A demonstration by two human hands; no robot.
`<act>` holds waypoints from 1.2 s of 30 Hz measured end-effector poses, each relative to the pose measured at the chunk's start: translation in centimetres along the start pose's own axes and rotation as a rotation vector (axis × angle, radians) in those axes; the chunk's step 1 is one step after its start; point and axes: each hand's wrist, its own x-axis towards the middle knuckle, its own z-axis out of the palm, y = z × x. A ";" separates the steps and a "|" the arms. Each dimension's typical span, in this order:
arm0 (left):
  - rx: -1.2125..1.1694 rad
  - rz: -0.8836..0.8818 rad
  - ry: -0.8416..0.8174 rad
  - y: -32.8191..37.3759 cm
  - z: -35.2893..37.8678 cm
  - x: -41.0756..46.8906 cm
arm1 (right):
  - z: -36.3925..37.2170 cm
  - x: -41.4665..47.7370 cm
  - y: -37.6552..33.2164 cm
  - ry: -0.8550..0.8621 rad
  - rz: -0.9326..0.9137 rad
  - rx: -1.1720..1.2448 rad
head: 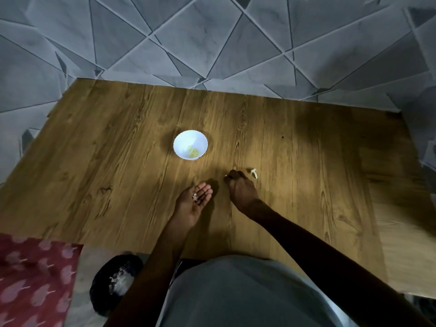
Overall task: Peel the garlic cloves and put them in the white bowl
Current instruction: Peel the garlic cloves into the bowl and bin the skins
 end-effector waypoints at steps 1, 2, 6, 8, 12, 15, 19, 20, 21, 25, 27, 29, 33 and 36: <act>-0.003 -0.001 -0.001 0.0 -0.1 0.0 | 0.1 -0.2 0.1 0.009 -0.004 -0.005; -0.005 -0.002 -0.002 0.0 -0.3 -0.1 | 0.3 -0.5 0.2 0.014 -0.017 -0.005; -0.001 -0.007 -0.010 -0.4 -0.6 -0.3 | 1.3 -3.6 1.4 0.006 -0.053 0.039; 0.019 -0.008 -0.009 -0.5 -0.7 -0.3 | 1.8 -5.0 2.4 0.013 -0.046 0.071; 0.054 -0.027 0.002 -0.9 -0.5 -0.4 | 0.8 -4.8 3.7 -0.020 0.179 0.179; 0.081 -0.044 -0.009 -1.3 -0.1 -0.6 | -0.4 -2.9 3.8 0.085 0.321 0.238; 0.101 -0.048 -0.028 -1.5 0.4 -0.8 | -1.2 -1.2 3.9 0.082 0.373 0.165; 0.104 -0.047 -0.031 -1.5 0.5 -0.8 | -1.2 -0.8 3.9 0.070 0.380 0.153; 0.108 -0.046 -0.033 -1.5 0.7 -0.8 | -1.2 -0.5 3.8 0.064 0.383 0.144; 0.121 -0.050 -0.044 -1.6 1.0 -0.6 | -0.4 -0.3 3.4 0.087 0.267 0.021; 0.127 -0.046 -0.048 -1.6 1.2 -0.6 | 0.2 -0.5 3.3 0.082 0.202 -0.051; 0.131 -0.046 -0.049 -1.7 1.4 -0.5 | 0.6 -0.7 3.2 0.063 0.183 -0.100; 0.137 -0.050 -0.056 -1.9 1.6 -0.4 | 1.9 -3.3 3.0 0.083 0.125 -0.104; 0.130 -0.061 -0.061 -2.0 1.6 -0.7 | 2.6 -6.4 2.7 0.102 0.009 -0.032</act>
